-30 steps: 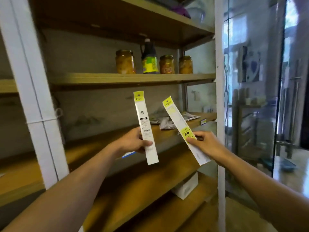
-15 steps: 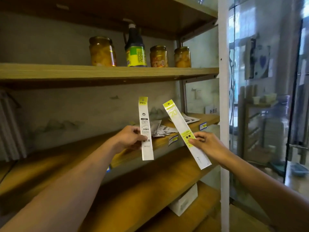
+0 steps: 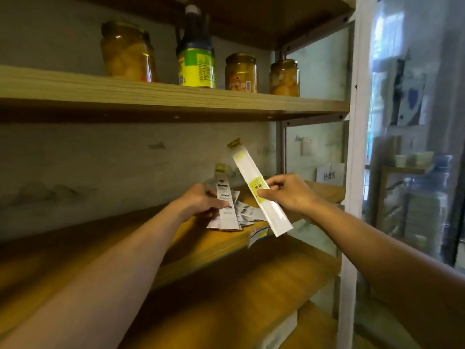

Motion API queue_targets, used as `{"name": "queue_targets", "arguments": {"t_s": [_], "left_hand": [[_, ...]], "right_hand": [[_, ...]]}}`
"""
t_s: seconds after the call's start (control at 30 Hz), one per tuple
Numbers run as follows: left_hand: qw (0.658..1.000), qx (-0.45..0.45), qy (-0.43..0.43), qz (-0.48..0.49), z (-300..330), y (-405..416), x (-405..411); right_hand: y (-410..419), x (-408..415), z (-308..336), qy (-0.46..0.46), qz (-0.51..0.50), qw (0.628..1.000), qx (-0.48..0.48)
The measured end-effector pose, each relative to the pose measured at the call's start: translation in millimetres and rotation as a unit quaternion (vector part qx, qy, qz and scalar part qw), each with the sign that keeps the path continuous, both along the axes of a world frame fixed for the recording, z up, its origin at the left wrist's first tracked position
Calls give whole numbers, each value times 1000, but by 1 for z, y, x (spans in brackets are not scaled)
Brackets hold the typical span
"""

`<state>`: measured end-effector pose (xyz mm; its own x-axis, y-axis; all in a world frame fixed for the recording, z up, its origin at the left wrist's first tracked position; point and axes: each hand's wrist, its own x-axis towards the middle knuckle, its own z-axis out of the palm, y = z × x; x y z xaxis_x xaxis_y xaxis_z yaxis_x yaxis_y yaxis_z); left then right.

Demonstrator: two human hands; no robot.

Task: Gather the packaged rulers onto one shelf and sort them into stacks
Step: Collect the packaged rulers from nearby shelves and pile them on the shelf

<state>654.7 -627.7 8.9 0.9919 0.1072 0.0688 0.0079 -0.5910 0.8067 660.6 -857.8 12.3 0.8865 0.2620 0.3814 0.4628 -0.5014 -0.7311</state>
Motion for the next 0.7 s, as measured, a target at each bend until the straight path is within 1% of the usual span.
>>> {"name": "queue_targets", "arguments": {"t_s": [0.1, 0.2, 0.27, 0.33, 0.4, 0.47, 0.57, 0.7], "left_hand": [[989, 141, -27, 13, -2, -5, 9], [972, 221, -67, 42, -4, -5, 7], [953, 275, -97, 81, -3, 5, -2], [925, 344, -108, 117, -3, 20, -19], [898, 409, -76, 142, -5, 37, -43], [880, 444, -18, 166, -7, 51, -71], [860, 466, 35, 204, -9, 68, -110], [848, 475, 53, 230, -14, 79, -161]], "right_hand": [[5, 30, 7, 4, 32, 999, -4], [19, 57, 8, 15, 65, 998, 10], [33, 73, 8, 31, 97, 995, 20], [46, 86, 5, 53, 123, 991, 19], [57, 97, 0, 59, 140, 988, -3], [66, 105, -7, 47, 151, 986, -46], [70, 110, -19, 1, 151, 981, -119], [66, 104, -12, -57, 128, 971, -193]]}}
